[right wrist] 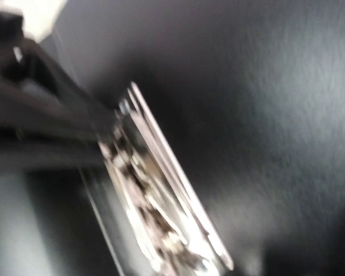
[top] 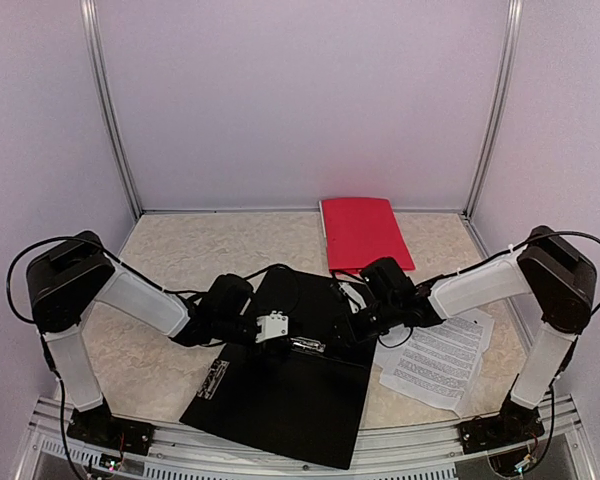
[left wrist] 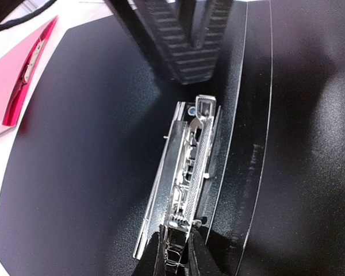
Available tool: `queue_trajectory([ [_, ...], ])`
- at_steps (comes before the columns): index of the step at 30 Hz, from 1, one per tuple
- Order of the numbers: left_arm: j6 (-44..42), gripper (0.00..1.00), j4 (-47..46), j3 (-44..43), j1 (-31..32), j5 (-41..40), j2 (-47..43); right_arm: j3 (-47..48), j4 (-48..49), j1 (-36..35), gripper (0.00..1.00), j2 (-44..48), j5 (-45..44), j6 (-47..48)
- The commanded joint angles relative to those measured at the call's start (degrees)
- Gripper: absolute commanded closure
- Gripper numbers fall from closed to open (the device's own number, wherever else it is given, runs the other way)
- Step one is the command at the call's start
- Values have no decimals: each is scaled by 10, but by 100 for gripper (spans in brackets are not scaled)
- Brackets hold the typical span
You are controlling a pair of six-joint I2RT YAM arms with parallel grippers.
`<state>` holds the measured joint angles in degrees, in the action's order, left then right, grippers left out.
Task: Put the files into the folder
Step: Open the spring clip on the folder at the center of the board.
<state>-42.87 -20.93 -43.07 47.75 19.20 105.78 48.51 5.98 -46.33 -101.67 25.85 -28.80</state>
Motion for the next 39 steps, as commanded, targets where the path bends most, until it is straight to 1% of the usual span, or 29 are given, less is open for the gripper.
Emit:
queue_trajectory([
  [1, 8, 88, -4, 21, 28, -58, 22, -5, 24, -2, 64, 16, -23, -30],
  [5, 16, 88, -6, 19, 45, -80, 32, -8, 44, -15, 65, 2, -18, -51],
  [8, 22, 88, -8, 17, 50, -84, 37, -7, 34, -20, 68, -2, -35, -57],
  [17, 22, 88, -3, 19, 52, -97, 37, -28, 3, -33, 69, 17, -73, -67],
  [27, 17, 88, -3, 18, 52, -103, 41, -37, 1, -45, 79, 21, -76, -77],
  [39, 14, 88, 1, 18, 52, -101, 43, -19, -7, -45, 89, 11, -100, -78],
])
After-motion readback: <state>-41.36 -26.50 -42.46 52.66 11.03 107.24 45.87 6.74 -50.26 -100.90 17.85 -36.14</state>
